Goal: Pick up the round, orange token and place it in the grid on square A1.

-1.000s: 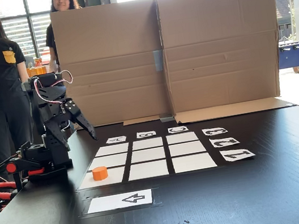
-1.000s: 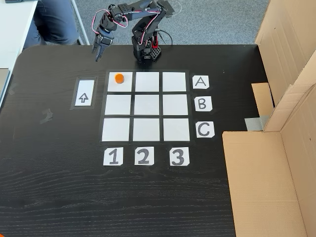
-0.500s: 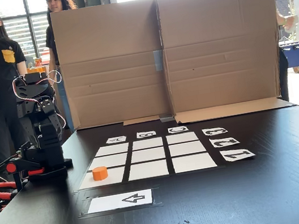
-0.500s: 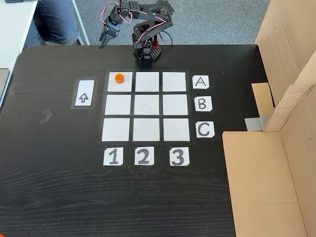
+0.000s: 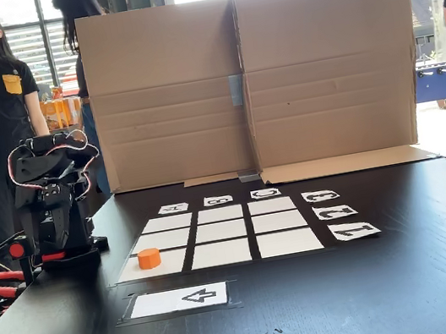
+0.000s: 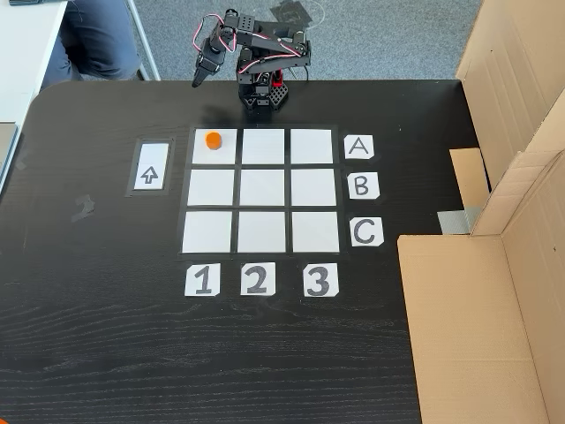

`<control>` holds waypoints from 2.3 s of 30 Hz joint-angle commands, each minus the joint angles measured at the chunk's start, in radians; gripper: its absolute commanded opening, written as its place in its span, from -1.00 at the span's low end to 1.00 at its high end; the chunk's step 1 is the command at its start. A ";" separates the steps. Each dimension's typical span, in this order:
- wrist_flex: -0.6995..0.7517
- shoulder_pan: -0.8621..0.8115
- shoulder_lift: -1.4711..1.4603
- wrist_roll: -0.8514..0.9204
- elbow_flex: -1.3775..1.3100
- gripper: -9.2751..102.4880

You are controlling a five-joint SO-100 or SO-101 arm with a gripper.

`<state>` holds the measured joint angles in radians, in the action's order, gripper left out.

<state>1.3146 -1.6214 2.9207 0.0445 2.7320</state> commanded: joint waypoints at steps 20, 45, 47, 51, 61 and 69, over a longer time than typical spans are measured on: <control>-0.169 -0.135 0.322 0.054 0.302 -0.79; -0.169 -0.172 0.356 0.091 0.325 -0.84; -0.169 -0.175 0.356 0.091 0.325 -0.84; -0.169 -0.179 0.356 0.091 0.325 -0.84; -0.169 -0.179 0.356 0.091 0.325 -0.84; -0.169 -0.181 0.356 0.091 0.325 -0.84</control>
<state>1.1551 -1.7472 3.2843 0.1304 3.0542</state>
